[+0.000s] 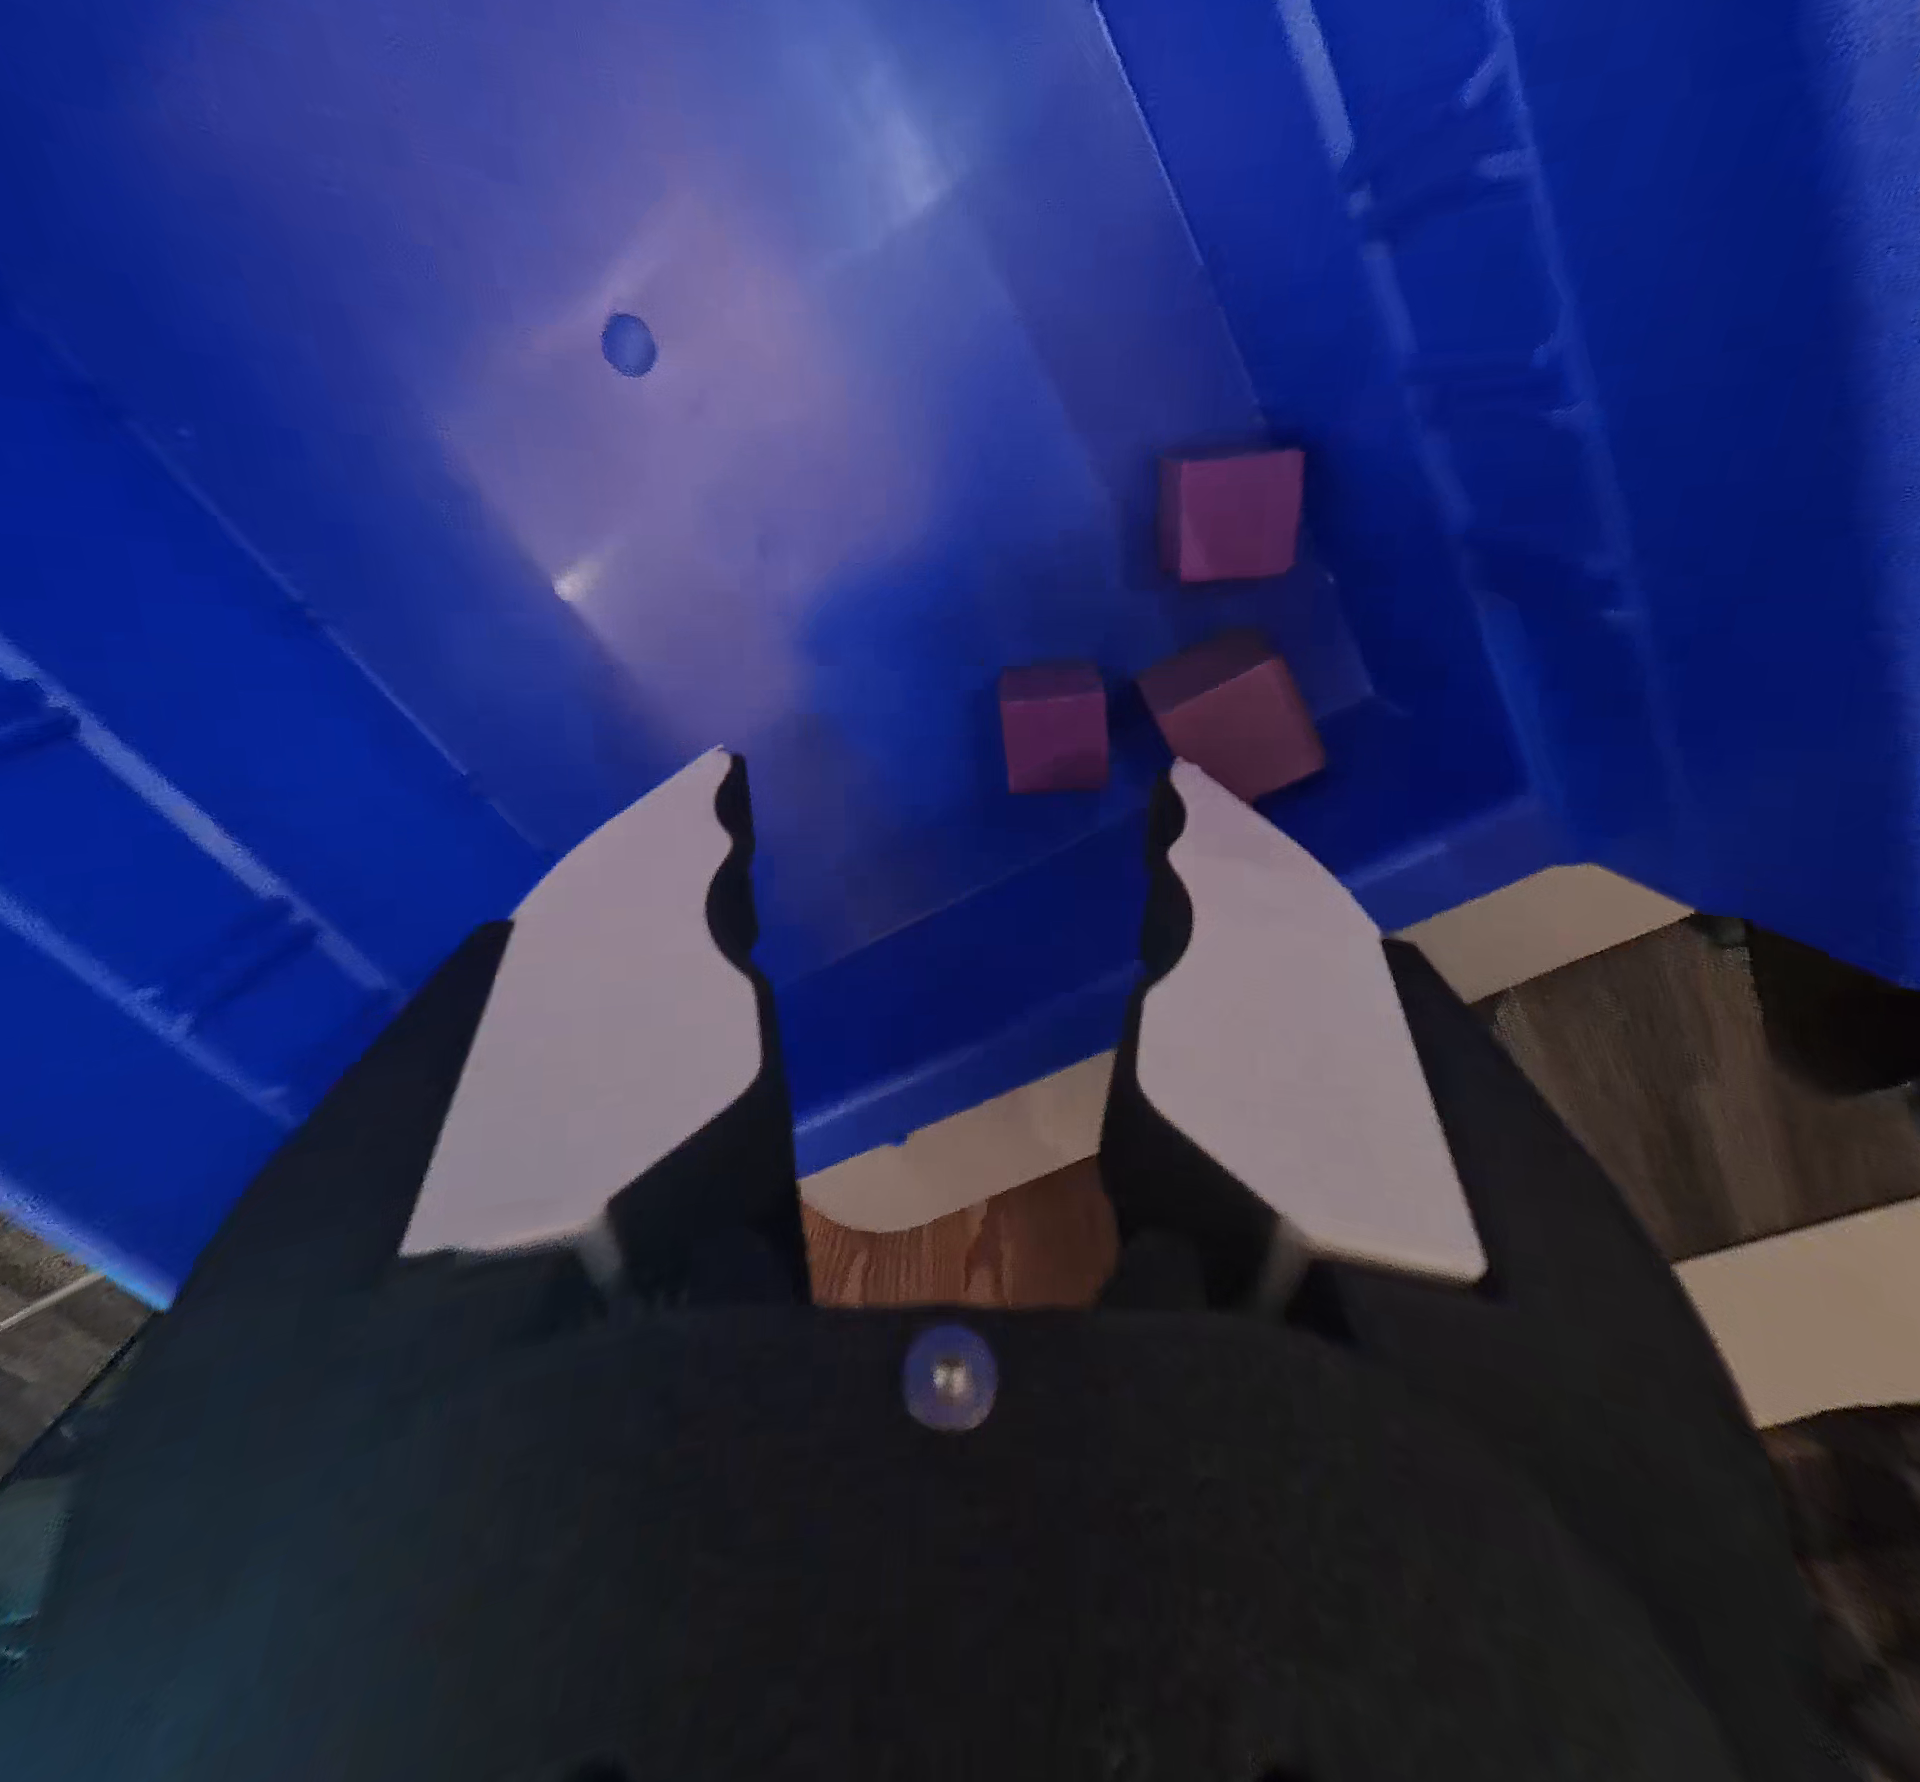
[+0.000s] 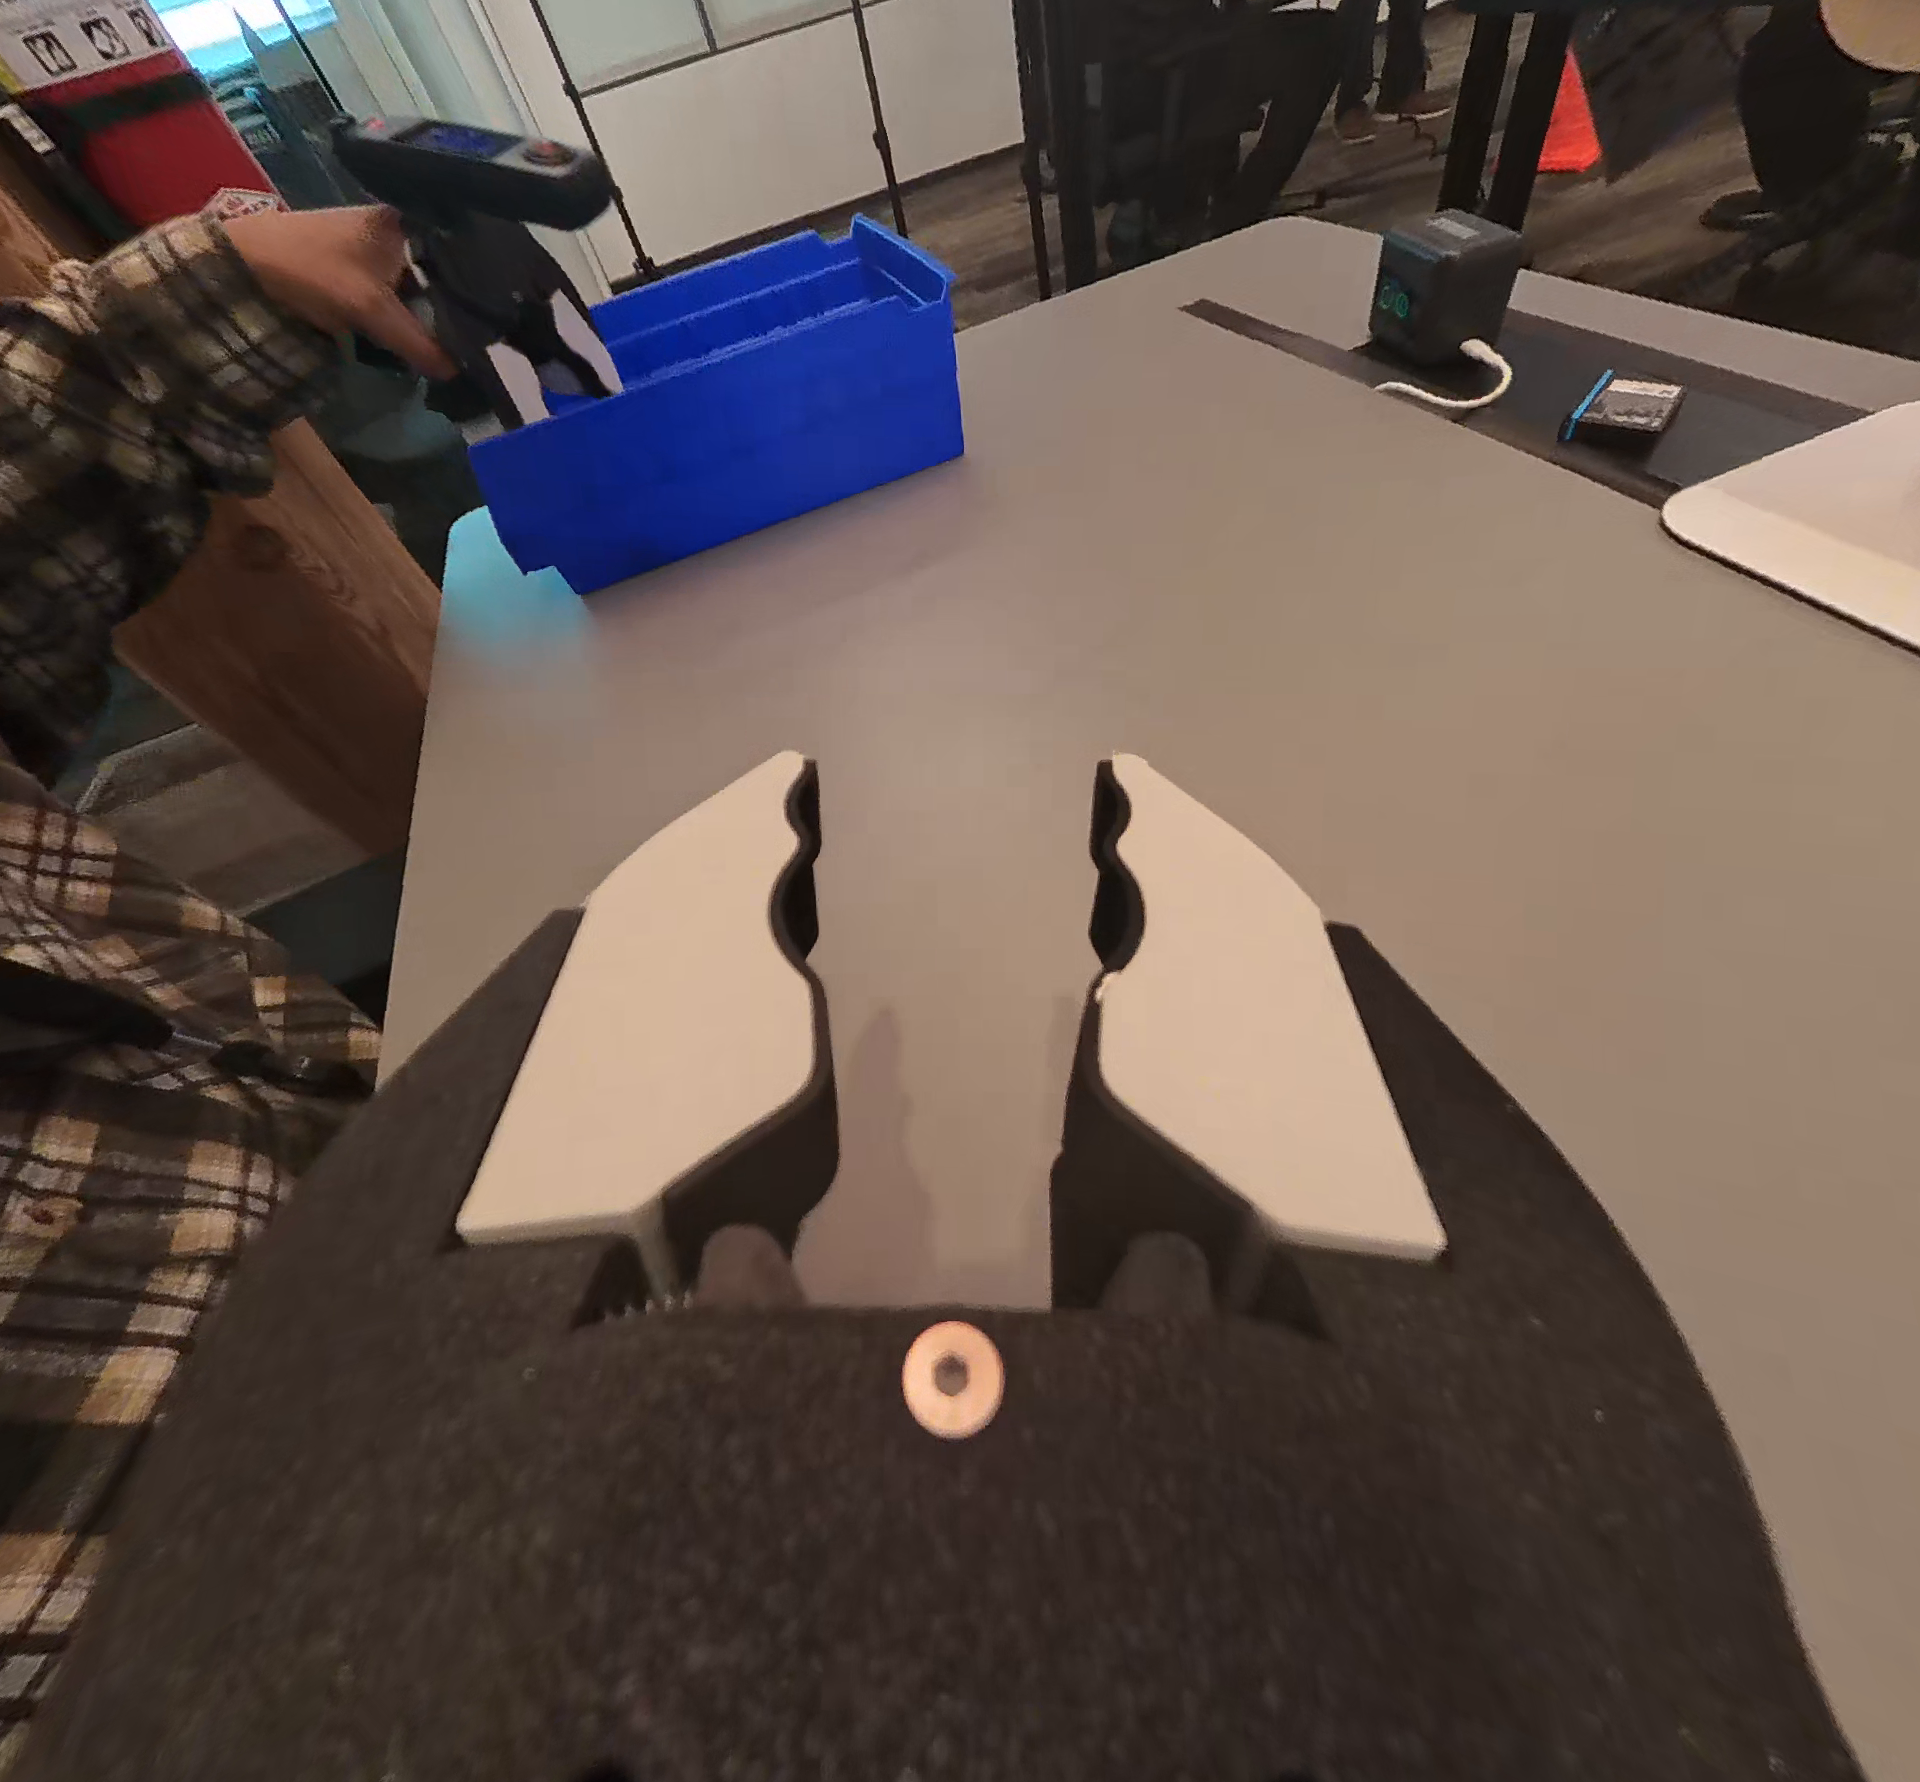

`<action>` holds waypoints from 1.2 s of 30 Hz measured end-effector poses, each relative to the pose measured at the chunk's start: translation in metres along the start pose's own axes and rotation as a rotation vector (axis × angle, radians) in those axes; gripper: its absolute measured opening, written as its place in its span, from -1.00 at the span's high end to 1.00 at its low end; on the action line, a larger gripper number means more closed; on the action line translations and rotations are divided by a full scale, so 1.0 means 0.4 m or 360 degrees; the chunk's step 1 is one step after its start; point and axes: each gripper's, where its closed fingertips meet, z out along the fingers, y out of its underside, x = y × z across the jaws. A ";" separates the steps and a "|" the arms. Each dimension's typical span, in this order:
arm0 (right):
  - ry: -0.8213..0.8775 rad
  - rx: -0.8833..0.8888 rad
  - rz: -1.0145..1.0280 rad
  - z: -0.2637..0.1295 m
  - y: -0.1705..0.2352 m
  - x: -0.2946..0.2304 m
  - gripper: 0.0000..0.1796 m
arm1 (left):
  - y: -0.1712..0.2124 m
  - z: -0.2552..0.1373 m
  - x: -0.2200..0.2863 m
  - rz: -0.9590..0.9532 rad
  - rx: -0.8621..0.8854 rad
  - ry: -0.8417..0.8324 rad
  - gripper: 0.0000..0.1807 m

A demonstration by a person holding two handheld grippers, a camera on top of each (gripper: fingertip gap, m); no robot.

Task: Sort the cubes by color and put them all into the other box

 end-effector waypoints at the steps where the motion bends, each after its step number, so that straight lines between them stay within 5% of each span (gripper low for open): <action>1: 0.0001 -0.0003 -0.0003 0.003 -0.002 -0.002 0.44 | 0.000 0.007 -0.001 -0.0002 -0.0014 -0.0003 0.20; 18: -0.0029 -0.0031 0.0017 0.023 0.004 -0.011 0.43 | 0.010 0.045 -0.007 -0.0057 -0.0117 0.0001 0.26; 20: -0.0038 -0.0029 0.0026 0.024 0.006 -0.013 0.43 | 0.004 0.053 0.002 -0.0061 -0.0124 0.0053 0.40; 22: -0.0036 -0.0026 0.0027 0.022 0.007 -0.012 0.44 | -0.005 0.055 0.011 -0.0038 -0.0112 0.0112 0.76; 24: -0.0022 -0.0021 0.0033 0.016 0.004 -0.010 0.45 | -0.014 0.043 -0.020 -0.0012 -0.0082 0.0003 0.76; 30: -0.0061 0.0081 0.0196 0.004 -0.041 -0.004 0.46 | -0.256 -0.218 -0.004 0.0146 0.0900 -0.0175 0.77; 36: -0.0646 0.0306 0.0842 0.027 -0.151 -0.060 0.41 | -0.563 -0.469 0.367 0.0787 0.1945 -0.0160 0.77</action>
